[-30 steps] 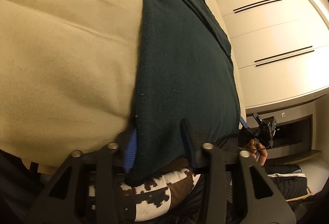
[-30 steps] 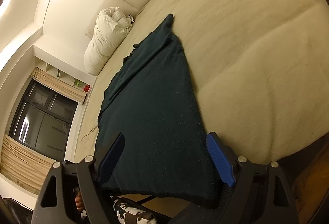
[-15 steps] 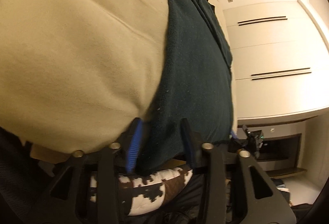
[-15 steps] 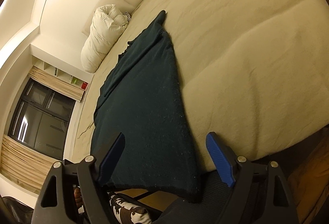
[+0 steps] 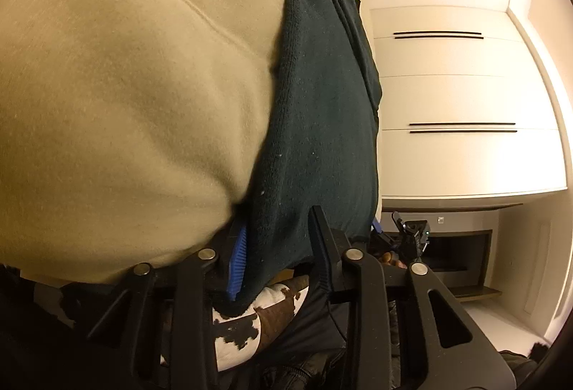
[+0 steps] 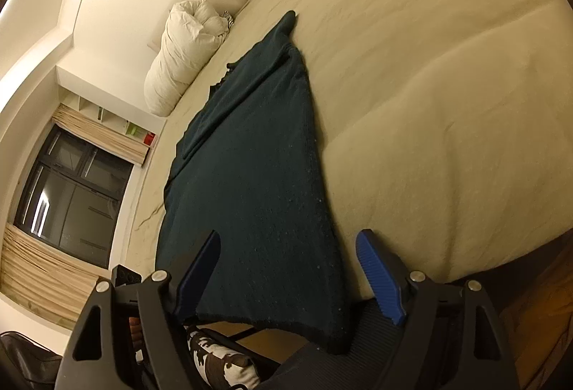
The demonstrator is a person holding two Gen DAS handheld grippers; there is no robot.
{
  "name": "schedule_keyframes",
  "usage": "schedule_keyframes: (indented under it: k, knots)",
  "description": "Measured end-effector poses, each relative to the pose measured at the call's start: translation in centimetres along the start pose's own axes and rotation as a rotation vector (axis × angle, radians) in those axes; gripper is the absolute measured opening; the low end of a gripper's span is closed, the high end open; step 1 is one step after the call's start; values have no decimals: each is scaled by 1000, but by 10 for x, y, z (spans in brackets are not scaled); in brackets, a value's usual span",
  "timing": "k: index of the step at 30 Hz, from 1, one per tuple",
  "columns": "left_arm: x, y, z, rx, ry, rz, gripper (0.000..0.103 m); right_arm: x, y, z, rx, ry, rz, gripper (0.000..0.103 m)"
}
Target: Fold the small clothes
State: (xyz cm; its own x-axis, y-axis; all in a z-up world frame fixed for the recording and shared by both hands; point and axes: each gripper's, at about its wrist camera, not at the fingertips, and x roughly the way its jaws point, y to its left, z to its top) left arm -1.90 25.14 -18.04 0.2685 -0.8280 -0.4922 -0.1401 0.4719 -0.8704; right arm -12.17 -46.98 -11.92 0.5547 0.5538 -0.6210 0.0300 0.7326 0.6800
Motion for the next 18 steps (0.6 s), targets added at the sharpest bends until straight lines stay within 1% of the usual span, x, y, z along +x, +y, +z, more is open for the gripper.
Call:
schedule_keyframes:
  k: [2,3,5,8,9,12,14,16,18]
  knots:
    - [1,-4,-2,12,6,6,29,-3,-1,-1,-9,12,-7,80]
    - [2,-7,-3,22,12,10,26,-5,-2,-1,-10,16,-8,80]
    - [5,-12,-4,45,24,25,26,-7,-7,0,-7,25,-21,80]
    - [9,-14,-1,50,27,42,20,-5,-15,4,6,40,-17,79]
    - [7,-12,-1,50,26,44,16,-3,-15,5,3,49,-15,79]
    - [7,-11,-1,45,20,52,12,8,-13,7,-23,113,-8,78]
    - [6,-10,-2,46,17,55,11,15,-12,7,-46,159,-31,74]
    - [3,-9,-5,48,16,57,9,17,-13,6,-49,175,-35,70]
    - [6,-11,-7,57,16,58,8,17,-13,5,-49,194,-26,62]
